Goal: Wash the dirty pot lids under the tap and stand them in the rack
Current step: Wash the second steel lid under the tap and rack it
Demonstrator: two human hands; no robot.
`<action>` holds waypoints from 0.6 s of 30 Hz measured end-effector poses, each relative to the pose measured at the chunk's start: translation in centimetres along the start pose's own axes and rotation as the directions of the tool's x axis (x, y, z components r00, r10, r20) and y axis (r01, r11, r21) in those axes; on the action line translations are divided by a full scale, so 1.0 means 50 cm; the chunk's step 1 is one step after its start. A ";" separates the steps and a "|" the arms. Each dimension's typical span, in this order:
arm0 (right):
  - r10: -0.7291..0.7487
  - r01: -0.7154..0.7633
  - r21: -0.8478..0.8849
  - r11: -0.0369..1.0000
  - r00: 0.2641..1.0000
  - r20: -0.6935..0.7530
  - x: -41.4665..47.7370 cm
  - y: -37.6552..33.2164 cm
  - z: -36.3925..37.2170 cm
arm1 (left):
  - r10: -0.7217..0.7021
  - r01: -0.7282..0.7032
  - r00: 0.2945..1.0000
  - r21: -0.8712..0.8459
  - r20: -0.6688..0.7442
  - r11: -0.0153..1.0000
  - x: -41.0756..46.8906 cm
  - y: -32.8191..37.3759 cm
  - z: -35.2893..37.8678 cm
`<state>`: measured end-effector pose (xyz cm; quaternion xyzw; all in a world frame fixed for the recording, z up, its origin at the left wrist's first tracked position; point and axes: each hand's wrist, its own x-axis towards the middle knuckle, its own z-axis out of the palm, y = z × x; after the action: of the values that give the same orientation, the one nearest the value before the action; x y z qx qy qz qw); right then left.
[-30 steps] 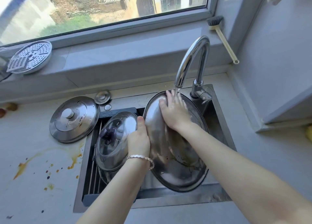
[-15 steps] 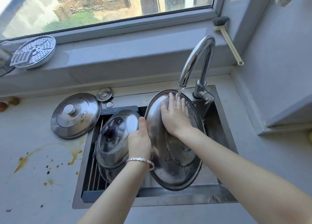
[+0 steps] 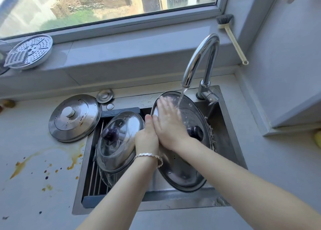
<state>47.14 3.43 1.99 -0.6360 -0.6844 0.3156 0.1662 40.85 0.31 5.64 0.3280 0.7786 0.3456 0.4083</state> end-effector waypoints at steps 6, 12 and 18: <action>0.391 -0.377 0.225 0.898 0.920 -0.017 0.095 0.060 -0.021 | 0.127 -0.127 0.991 0.011 -0.033 0.992 -0.013 -0.018 -0.011; 0.686 -0.601 0.731 0.324 0.681 0.256 0.148 0.160 -0.056 | 0.284 -0.286 0.958 -0.068 -0.034 0.956 -0.035 -0.038 -0.026; 0.694 -0.581 0.529 0.618 0.720 -0.019 0.157 0.096 -0.049 | 0.231 -0.240 0.969 -0.110 -0.087 0.964 -0.007 -0.029 -0.016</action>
<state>51.29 11.59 -0.65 -0.8053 -0.2857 0.4425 0.2722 39.97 -0.98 4.94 0.3803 0.7263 0.4497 0.3546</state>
